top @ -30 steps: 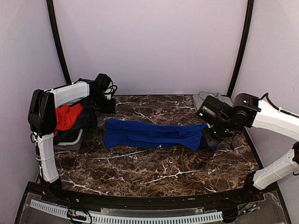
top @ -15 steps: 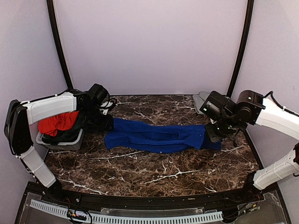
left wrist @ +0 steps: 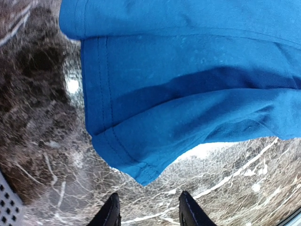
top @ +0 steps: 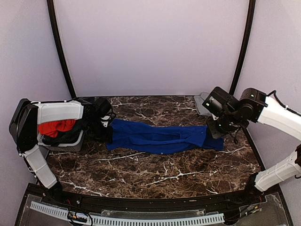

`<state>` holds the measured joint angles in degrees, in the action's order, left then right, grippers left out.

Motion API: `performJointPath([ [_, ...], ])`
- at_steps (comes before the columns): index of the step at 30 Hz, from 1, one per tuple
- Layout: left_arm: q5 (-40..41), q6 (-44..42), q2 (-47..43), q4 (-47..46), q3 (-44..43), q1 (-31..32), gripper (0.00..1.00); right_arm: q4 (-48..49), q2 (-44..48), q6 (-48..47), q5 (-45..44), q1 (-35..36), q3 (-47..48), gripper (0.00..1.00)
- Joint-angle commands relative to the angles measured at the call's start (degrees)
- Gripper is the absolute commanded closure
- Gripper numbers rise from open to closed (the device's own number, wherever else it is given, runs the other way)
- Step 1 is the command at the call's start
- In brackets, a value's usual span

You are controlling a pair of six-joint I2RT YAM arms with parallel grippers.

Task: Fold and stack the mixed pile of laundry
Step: Pick up the crumpled T-shirt from the center of the board.

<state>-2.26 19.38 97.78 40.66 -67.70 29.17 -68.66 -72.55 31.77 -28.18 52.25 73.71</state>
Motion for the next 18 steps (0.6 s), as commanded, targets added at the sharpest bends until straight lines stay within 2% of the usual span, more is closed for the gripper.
performJointPath([
  [1, -2.7, 9.3, -0.4, -4.5, 4.3, 0.0, 0.59, 0.8, 0.1, -0.6, -1.6, -0.8, 1.5, 1.00],
  [13, -3.8, 13.7, 3.7, -11.7, 8.2, 0.0, 0.57, 0.6, 1.0, -1.2, -2.4, -2.0, 1.2, 1.00],
  [18, -3.9, 14.2, 4.8, -12.2, 9.1, 0.0, 0.63, 0.4, 1.2, -0.9, -2.6, -2.2, 1.1, 1.00],
])
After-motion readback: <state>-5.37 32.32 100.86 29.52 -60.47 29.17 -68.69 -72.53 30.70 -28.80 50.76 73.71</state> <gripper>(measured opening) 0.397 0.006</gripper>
